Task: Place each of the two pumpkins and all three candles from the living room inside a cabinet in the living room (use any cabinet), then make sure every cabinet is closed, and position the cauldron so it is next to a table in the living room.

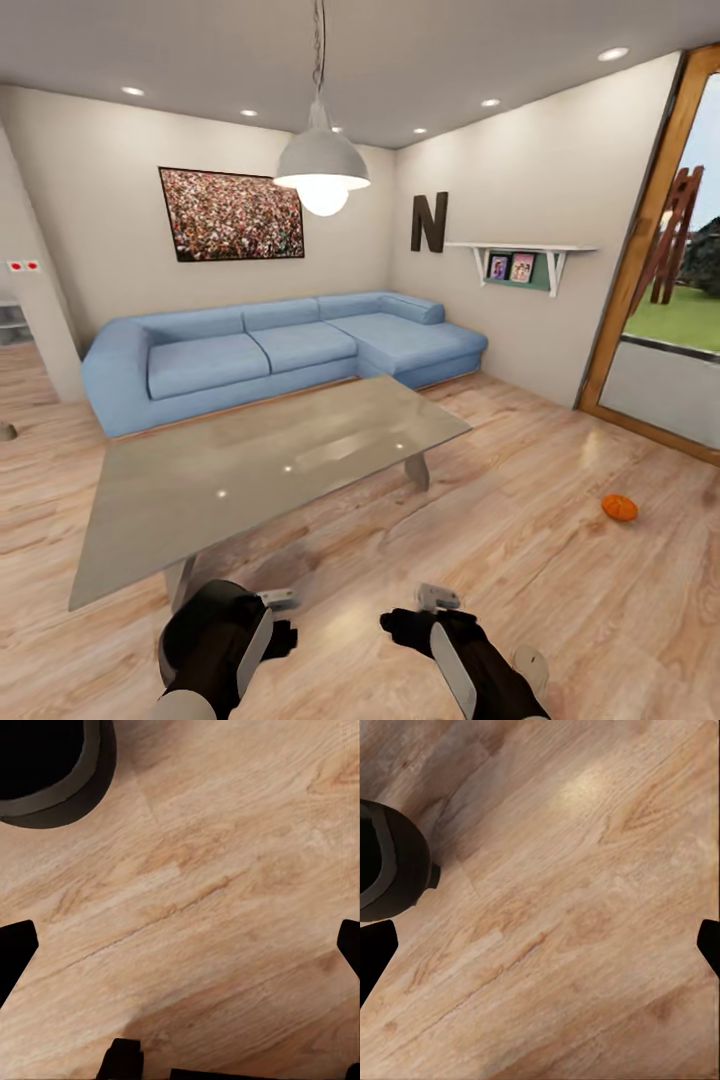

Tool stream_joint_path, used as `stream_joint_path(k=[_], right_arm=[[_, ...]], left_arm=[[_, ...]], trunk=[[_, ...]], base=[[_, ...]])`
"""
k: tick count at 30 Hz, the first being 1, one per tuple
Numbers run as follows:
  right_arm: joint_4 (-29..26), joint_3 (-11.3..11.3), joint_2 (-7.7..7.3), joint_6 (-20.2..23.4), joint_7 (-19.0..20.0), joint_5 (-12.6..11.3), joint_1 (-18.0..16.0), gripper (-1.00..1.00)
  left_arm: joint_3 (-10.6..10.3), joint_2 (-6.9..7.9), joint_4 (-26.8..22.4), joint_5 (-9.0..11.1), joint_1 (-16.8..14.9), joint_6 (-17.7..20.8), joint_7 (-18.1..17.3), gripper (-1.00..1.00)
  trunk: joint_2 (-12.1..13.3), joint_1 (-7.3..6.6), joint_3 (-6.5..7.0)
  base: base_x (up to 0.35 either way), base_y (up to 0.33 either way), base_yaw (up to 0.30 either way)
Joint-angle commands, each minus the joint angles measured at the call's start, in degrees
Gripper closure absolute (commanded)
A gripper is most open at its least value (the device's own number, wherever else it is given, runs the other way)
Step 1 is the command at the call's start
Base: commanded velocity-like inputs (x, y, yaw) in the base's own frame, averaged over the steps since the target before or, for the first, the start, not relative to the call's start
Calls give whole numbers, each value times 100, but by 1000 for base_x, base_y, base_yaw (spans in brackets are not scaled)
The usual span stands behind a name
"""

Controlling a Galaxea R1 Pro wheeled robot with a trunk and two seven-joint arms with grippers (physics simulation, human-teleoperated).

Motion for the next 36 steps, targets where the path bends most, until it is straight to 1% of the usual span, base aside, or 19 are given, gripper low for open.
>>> stream_joint_path(k=[1, 4, 5, 7, 10, 12, 15, 16, 18, 21, 24, 26, 27, 28, 29, 31, 32, 33, 36], right_arm=[[12, -49, 0, -7, -130, 0, 8, -100], [31, -255, 0, -61, -463, -1, 49, -100], [34, -338, 0, -78, -584, 3, 67, -100], [39, -426, 0, -98, -770, 4, 72, -100], [46, -496, 0, -118, -1072, -4, 81, -100], [86, -515, -79, -185, -1158, -7, 105, -100], [194, -523, -114, -347, -1200, -8, 201, -100], [306, -528, -129, -493, -1214, -8, 297, -100], [448, -533, -140, -653, -1217, -9, 400, -100], [688, -565, -163, -939, -1220, -10, 535, -100], [970, -685, -269, -1315, -1217, -17, 623, -100], [1064, -746, -301, -1411, -1211, -20, 639, -100], [1143, -826, -325, -1475, -1203, -22, 649, -100], [1214, -980, -345, -1534, -1188, -24, 657, -100], [1229, -1032, -350, -1549, -1183, -25, 659, -100], [1275, -1202, -360, -1594, -1167, -26, 668, -100], [1291, -1229, -360, -1614, -1164, -24, 669, -100], [1345, -1269, -362, -1686, -1160, -23, 671, -100], [1590, -1321, -362, -2107, -1163, -25, 674, -100]], left_arm=[[-4, 0, 7, 0, 0, -5, 117, -100], [-5, 9, 31, 3, 0, -31, 297, -100], [-7, 17, 41, 2, 0, -43, 331, -100], [-14, 52, 84, 1, 4, -59, 358, -100], [-18, 132, 322, -8, 8, -84, 375, -100], [-23, 179, 503, -12, 8, -181, 379, -100], [-31, 217, 715, -10, 9, -393, 383, -100], [-31, 236, 949, -10, 9, -565, 383, -100], [-30, 259, 1185, -15, 9, -716, 384, -100], [-43, 288, 1389, -19, 9, -886, 382, -100], [-58, 342, 1491, -15, 30, -1066, 381, -100], [-60, 379, 1508, -14, 40, -1127, 381, -100], [-62, 409, 1523, -11, 55, -1182, 381, -100], [-64, 441, 1580, -7, 78, -1289, 381, -100], [-64, 447, 1618, -7, 84, -1336, 381, -100], [-65, 472, 1855, -9, 102, -1630, 381, -100], [-65, 476, 1936, -10, 104, -1728, 381, -100], [-65, 482, 2108, -11, 108, -1936, 381, -100], [-69, 489, 2564, -12, 113, -2504, 380, -100]], trunk=[[42, -23, 18], [162, -89, 72], [202, -111, 90], [282, -154, 126], [403, -220, 180], [483, -264, 216], [603, -330, 267], [643, -352, 282], [723, -396, 311], [844, -462, 353], [964, -528, 394], [1044, -572, 421], [1084, -594, 435], [1124, -616, 448], [1165, -638, 461], [1245, -682, 487], [1285, -704, 500], [1325, -726, 513], [1445, -791, 551]], base=[[0, 0, -281], [0, 0, -281], [0, 0, -281], [0, 0, -281], [0, 0, -271], [0, 0, -242], [0, 0, -220], [0, 0, -194], [0, 0, -188], [0, 0, -184], [0, 0, -184], [0, 0, -184], [0, 0, -186], [0, 0, -195], [0, 0, -197], [0, 0, -201], [0, 0, -203], [0, 0, -204], [0, 0, -208]])
